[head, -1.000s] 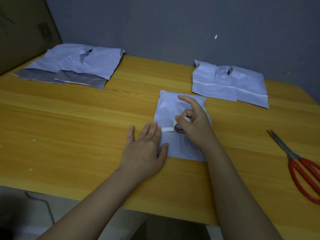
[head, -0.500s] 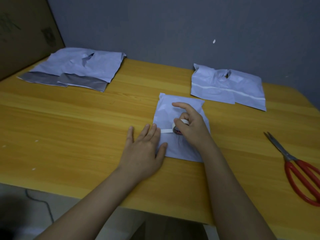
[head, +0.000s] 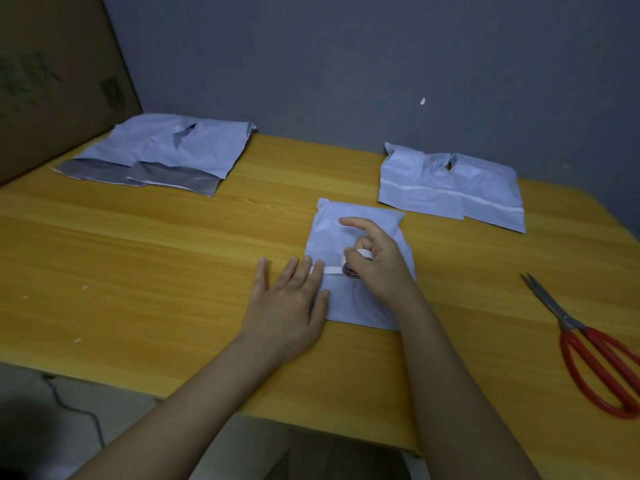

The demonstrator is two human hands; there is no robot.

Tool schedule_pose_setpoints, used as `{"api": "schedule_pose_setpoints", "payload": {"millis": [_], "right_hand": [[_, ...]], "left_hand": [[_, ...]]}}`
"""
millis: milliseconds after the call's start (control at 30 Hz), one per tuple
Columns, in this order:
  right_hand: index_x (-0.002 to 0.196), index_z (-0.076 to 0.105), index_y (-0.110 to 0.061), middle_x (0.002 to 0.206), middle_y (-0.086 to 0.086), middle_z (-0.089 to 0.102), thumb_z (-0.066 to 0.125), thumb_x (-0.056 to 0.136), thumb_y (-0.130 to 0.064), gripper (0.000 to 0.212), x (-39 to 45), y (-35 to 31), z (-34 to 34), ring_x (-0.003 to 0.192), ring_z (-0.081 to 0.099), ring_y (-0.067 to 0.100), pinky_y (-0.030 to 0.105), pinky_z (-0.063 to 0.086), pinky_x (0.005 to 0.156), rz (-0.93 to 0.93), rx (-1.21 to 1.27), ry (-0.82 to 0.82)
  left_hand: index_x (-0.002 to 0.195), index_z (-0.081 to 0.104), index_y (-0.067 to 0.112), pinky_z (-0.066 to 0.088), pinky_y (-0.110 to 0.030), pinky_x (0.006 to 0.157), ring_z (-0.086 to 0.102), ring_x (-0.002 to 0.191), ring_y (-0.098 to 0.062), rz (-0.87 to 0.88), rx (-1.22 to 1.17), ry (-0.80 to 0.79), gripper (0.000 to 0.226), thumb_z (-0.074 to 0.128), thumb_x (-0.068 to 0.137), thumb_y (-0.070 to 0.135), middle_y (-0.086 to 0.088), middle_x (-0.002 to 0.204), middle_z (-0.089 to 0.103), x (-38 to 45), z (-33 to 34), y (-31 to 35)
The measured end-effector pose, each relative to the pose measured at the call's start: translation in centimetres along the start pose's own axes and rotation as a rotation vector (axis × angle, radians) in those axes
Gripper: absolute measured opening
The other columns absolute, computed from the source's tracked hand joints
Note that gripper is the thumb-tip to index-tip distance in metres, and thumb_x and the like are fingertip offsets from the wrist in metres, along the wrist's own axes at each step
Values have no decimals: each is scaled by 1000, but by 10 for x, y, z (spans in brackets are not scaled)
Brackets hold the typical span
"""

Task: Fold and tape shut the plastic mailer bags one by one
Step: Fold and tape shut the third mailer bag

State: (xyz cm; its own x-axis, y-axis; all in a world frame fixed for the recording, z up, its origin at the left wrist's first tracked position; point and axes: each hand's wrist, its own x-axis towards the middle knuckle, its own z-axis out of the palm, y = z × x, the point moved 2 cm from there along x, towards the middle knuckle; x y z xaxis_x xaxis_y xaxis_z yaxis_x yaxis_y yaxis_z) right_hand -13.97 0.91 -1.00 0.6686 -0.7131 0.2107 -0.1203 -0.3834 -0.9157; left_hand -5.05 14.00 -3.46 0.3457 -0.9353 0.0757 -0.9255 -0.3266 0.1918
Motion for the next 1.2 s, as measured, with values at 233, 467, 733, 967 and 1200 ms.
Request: {"api": "schedule_pose_setpoints", "payload": {"millis": [233,467,733,967,1200], "right_hand": [[127,52,-16,42,-12,41,53,90,3,42,2,-1,0,43,38,3,16,37,49,-41,7,41],[128,51,-21,46,-11,42,56,91,1,44,3,-1,0,46,40,6,16,39,51,-57,24,48],[127,52,-15,42,-12,42,54,90,4,41,0,2,-1,42,43,1,10,36,50,-51,-30,17],[125,54,-16,44,-11,44,53,90,3,40,0,4,0,44,44,1,11,38,51,-58,-54,17],[125,53,-19,48,-10,48,53,92,0,39,0,6,1,47,48,2,13,42,54,-57,-51,6]], "left_hand": [[152,11,22,-11,-49,113,2,146,-11,4,26,3,89,-18,73,52,4,159,9,0,2,0],[152,10,21,-9,-49,113,2,146,-11,-2,41,9,89,-17,73,52,3,160,8,0,5,-1],[152,11,22,-10,-49,113,1,146,-11,0,25,0,89,-17,73,53,4,160,7,0,3,-1],[152,13,22,-9,-49,113,2,146,-12,10,39,-7,89,-16,74,53,3,159,9,0,2,0],[151,13,18,-13,-47,113,3,146,-14,19,138,-26,86,-19,78,50,0,159,10,1,-3,4]]}}
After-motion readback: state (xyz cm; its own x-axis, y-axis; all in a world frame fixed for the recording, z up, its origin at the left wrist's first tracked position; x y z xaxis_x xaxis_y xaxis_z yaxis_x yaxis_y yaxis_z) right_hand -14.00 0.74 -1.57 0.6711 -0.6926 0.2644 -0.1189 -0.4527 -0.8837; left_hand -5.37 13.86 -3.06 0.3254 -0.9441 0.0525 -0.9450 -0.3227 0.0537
